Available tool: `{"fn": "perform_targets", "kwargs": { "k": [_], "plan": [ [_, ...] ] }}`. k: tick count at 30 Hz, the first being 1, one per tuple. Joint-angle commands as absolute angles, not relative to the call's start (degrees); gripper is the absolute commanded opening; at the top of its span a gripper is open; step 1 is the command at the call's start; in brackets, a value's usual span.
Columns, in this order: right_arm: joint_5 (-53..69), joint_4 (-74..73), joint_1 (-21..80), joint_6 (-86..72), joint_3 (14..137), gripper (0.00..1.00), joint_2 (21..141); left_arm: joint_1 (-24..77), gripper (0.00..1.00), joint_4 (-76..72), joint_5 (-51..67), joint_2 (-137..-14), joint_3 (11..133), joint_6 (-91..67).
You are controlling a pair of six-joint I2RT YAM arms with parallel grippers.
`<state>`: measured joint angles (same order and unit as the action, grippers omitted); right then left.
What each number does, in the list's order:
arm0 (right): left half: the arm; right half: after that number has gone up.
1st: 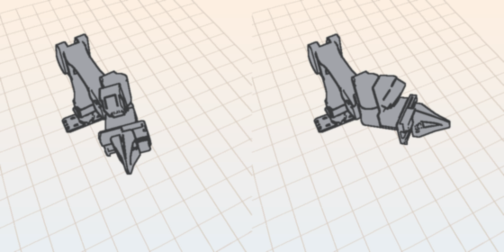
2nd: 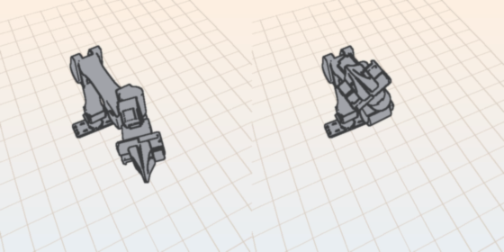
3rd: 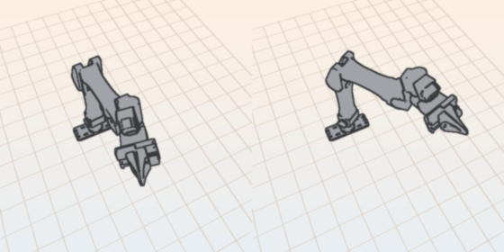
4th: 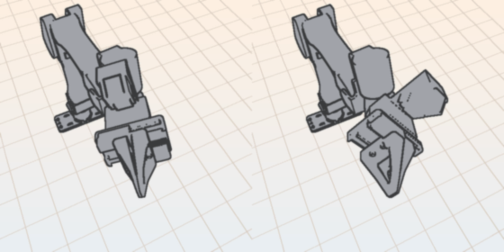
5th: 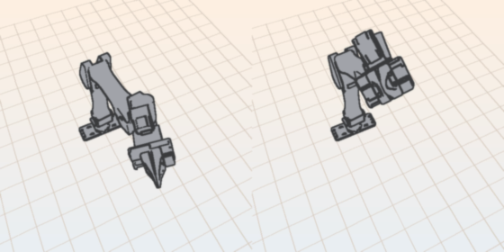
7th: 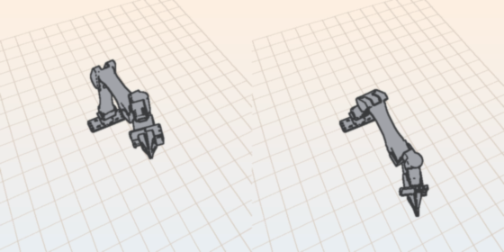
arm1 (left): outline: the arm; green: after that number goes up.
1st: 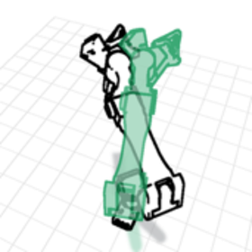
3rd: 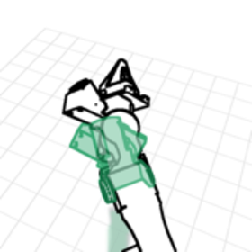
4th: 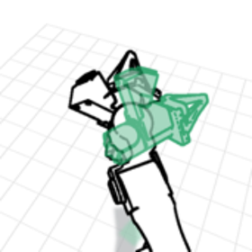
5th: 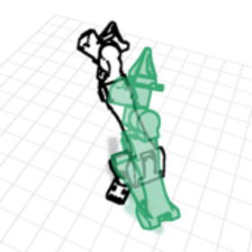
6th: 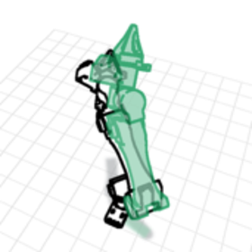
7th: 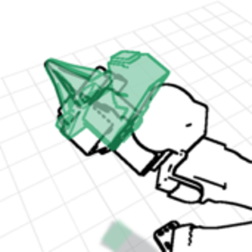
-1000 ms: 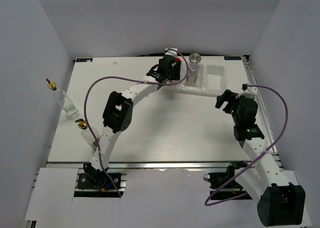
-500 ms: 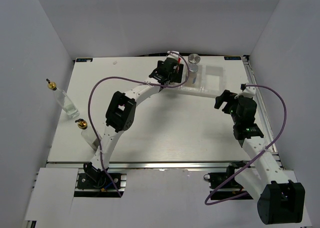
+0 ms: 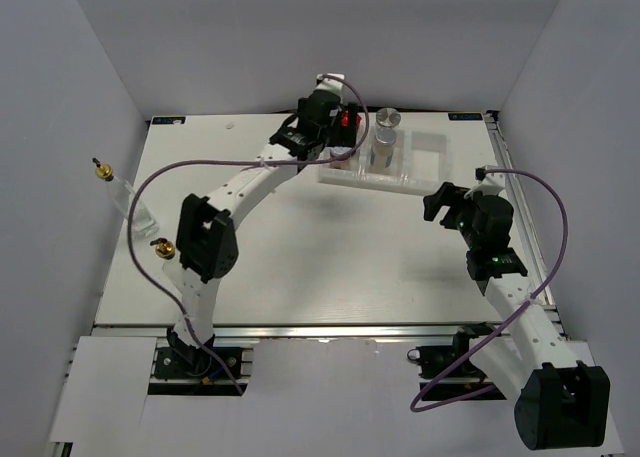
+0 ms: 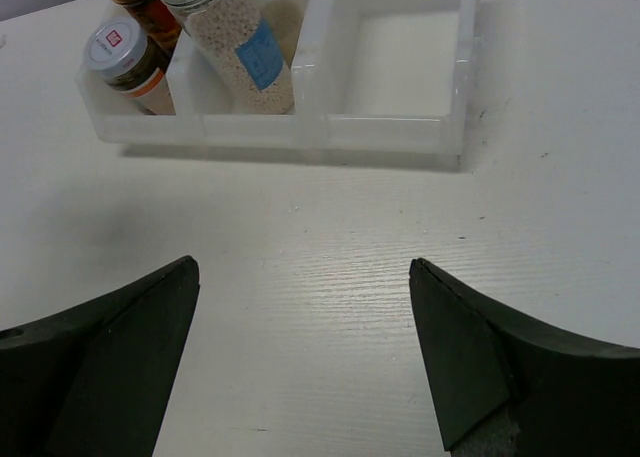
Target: Organize the condiment bottles
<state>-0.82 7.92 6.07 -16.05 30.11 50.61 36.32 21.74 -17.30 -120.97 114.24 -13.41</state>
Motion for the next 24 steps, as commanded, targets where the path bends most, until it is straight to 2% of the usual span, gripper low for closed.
{"fn": "perform_targets", "kwargs": {
  "k": [1, 9, 14, 20, 24],
  "plan": [
    [2.5, 11.6, 6.0, -15.7, 30.9, 0.89, 49.7, 37.0, 0.98, 22.9, -18.5, -108.8, 103.6, -16.3],
    [6.1, 13.4, 6.1, -16.8, 30.6, 0.89, 50.5, 39.8, 0.98, 16.1, -22.3, -80.5, 69.1, -30.1],
    [10.4, 14.1, 6.2, -17.6, 31.4, 0.89, 52.5, 41.0, 0.98, 21.7, -21.8, -66.7, 52.9, -38.0],
    [10.1, 14.4, 6.1, -17.8, 31.2, 0.89, 52.4, 41.7, 0.98, 35.1, -25.7, -53.4, 45.4, -48.0],
    [10.7, 15.0, 6.1, -17.8, 31.4, 0.89, 52.9, 42.2, 0.98, 40.9, -27.2, -51.1, 48.5, -48.8]
  ]
}}
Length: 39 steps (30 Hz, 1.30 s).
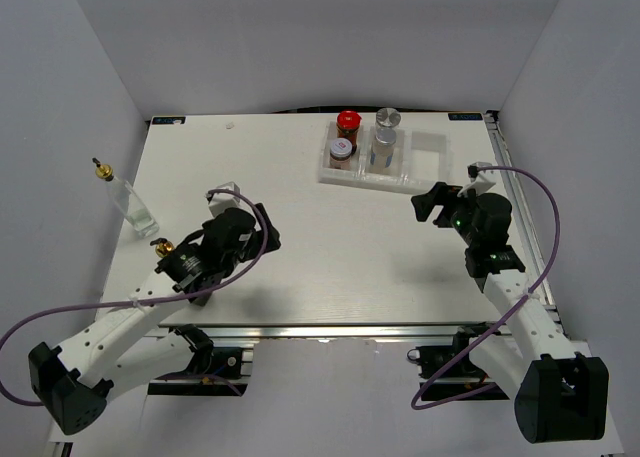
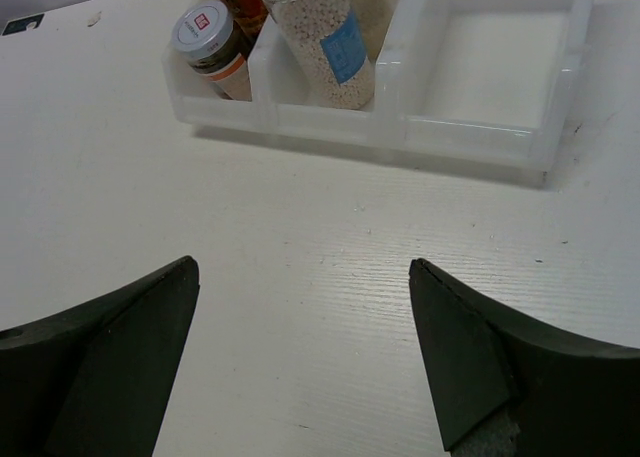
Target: Organize the condiment bottles
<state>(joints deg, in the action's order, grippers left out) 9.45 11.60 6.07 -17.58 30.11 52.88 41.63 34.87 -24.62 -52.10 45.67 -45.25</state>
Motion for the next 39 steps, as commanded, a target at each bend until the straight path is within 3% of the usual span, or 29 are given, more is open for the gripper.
{"fn": "perform_targets", "kwargs": {
  "k": [1, 7, 15, 19, 25, 30, 39],
  "plan": [
    [10.8, 14.9, 6.1, -17.8, 31.5, 0.89, 53.1, 42.1, 0.98, 43.7, -27.9, -51.2, 50.3, -48.3],
    [20.7, 12.3, 9.4, -9.7, 34.3, 0.89, 51.5, 42.2, 0.98, 47.2, -36.2, -53.9, 61.8, -43.4],
    [29.6, 11.7, 35.8, 6.8, 37.7, 0.89, 53.9, 41.2, 0.98, 42.5, -54.0, -64.6, 77.1, -37.5],
    [27.1, 14.9, 51.1, 9.6, 43.6, 0.89, 63.9, 30.3, 0.98, 41.9, -48.5, -68.1, 83.1, -34.9],
    [21.5, 27.1, 64.5, 10.5, 56.4, 0.89, 80.0, 17.6, 0.98, 41.0, -41.6, -68.7, 83.6, -34.9],
    [19.8, 36.4, 68.2, 6.7, 68.4, 0.89, 93.4, 14.8, 0.98, 43.0, -49.8, -65.5, 82.3, -35.1],
    [22.9, 33.3, 70.6, 2.3, 91.4, 0.89, 111.9, 6.0, 0.98, 41.5, -46.8, -62.9, 80.5, -34.3]
  ]
}}
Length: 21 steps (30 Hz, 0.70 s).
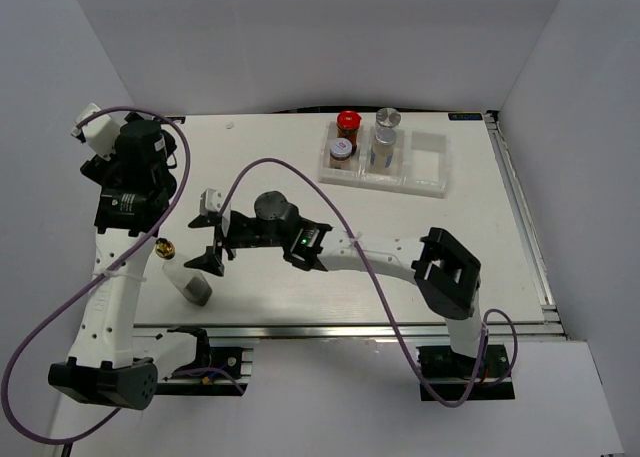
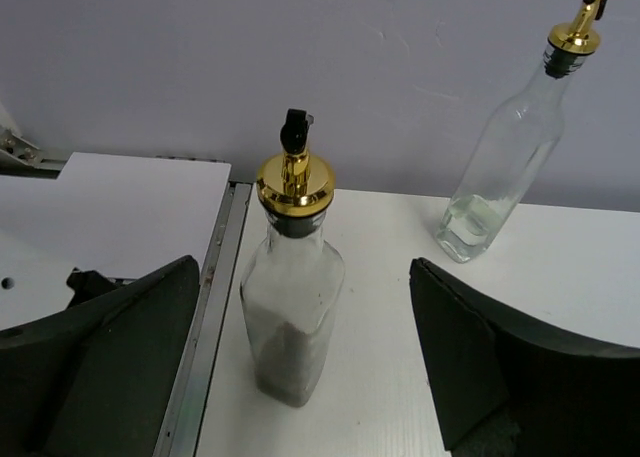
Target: Organize the condiment bottles
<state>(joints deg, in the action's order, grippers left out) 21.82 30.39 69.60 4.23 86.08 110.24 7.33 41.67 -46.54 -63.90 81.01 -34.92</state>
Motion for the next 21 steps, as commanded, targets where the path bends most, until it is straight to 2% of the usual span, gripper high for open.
{"fn": "perform_targets", "kwargs": {
  "k": [1, 5, 9, 16, 21],
  "plan": [
    [22.9, 33.3, 70.8, 2.3, 92.4, 0.89, 112.6, 5.5, 0.98, 41.2, -46.6, -62.8, 79.7, -34.3],
    [22.2, 32.5, 71.3, 1.4, 97.5, 0.89, 117.3, 3.4, 0.98, 41.6, -47.1, -63.8, 78.7, -34.4],
    [24.4, 29.0, 71.3, 1.8, 102.9, 0.89, 120.8, 3.0, 0.98, 42.1, -56.4, -62.4, 76.7, -35.9],
    [28.0, 28.3, 71.7, -1.8, 110.9, 0.89, 127.1, 1.8, 0.98, 42.1, -65.4, -61.6, 74.4, -37.6],
    [29.4, 28.5, 71.9, -1.7, 111.4, 0.82, 128.5, 1.6, 0.98, 42.1, -66.3, -61.7, 73.8, -37.4]
  ]
}}
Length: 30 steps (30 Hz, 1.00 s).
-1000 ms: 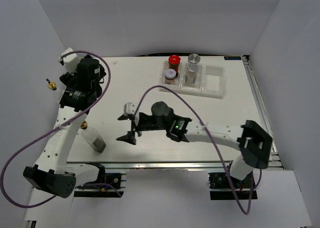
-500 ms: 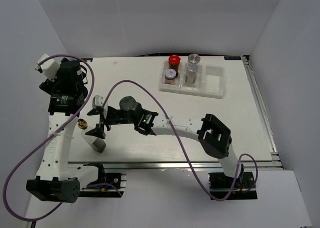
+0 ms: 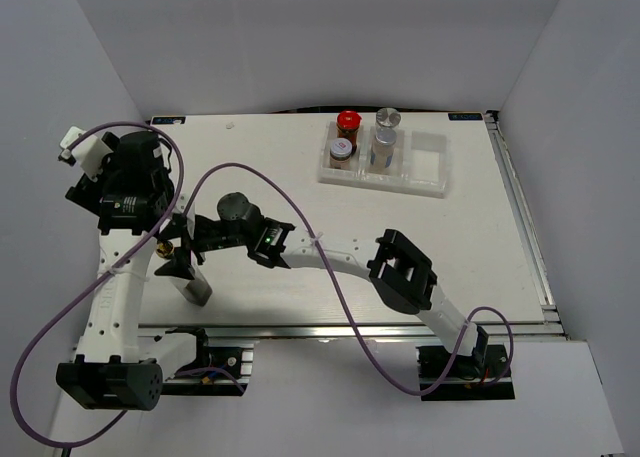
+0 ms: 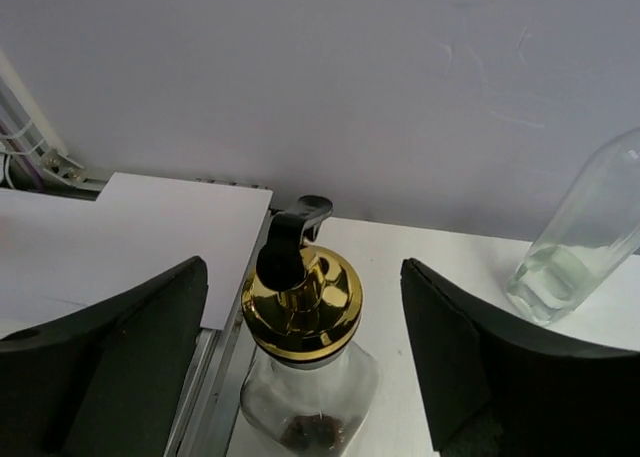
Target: Organize the condiment bottles
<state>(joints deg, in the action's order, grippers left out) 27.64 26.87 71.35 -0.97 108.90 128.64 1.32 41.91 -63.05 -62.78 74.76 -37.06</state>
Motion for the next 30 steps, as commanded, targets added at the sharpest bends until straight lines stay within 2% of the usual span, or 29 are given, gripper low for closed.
{"fn": "perform_targets", "kwargs": {
  "k": [1, 2, 4, 6, 7, 9, 12, 16, 19, 24, 25, 28, 30],
  "plan": [
    [29.6, 28.2, 71.8, -1.5, 111.5, 0.8, 128.6, 1.6, 0.98, 41.8, -66.1, -61.4, 73.8, -37.2],
    [30.3, 28.0, 71.9, -1.4, 111.5, 0.72, 128.8, 1.6, 0.98, 41.7, -65.7, -61.3, 73.8, -36.9],
    [30.8, 27.9, 71.9, -1.5, 111.2, 0.63, 128.8, 1.6, 0.98, 41.9, -65.8, -60.7, 74.0, -36.8],
    [31.2, 28.8, 71.9, -1.8, 110.0, 0.46, 128.5, 1.6, 0.98, 41.9, -66.0, -60.0, 74.1, -36.7],
    [31.2, 29.4, 71.9, -1.9, 109.5, 0.33, 128.1, 1.6, 0.98, 41.1, -65.7, -59.6, 73.6, -36.6],
    [31.6, 30.0, 71.9, -1.9, 108.5, 0.17, 127.5, 1.6, 0.98, 39.7, -64.3, -58.9, 72.6, -35.5],
    [30.1, 28.2, 71.9, -0.4, 106.6, 0.0, 124.4, 1.6, 0.98, 38.9, -64.0, -59.0, 71.8, -35.2],
    [25.2, 27.9, 71.4, 2.4, 98.6, 0.0, 116.3, 1.6, 0.98, 39.5, -61.4, -59.7, 72.8, -35.7],
    [22.7, 29.5, 69.1, 1.8, 92.0, 0.0, 107.6, 1.6, 0.98, 38.6, -55.4, -59.2, 72.9, -34.9],
    [22.6, 27.8, 59.4, -3.1, 77.8, 0.0, 94.6, 1.5, 0.98, 31.7, -32.2, -56.4, 69.6, -30.0],
    [21.8, 27.5, 55.9, -3.5, 75.7, 0.0, 90.2, 1.7, 0.98, 29.4, -24.7, -56.2, 69.1, -29.5],
    [18.3, 22.9, 49.3, -2.6, 69.8, 0.0, 81.4, 1.7, 0.98, 26.3, -17.3, -56.1, 66.7, -29.7],
    [18.3, 19.0, 45.5, -1.0, 69.2, 0.0, 77.8, 1.7, 0.98, 25.6, -16.4, -56.7, 65.4, -30.1]
  ]
}}
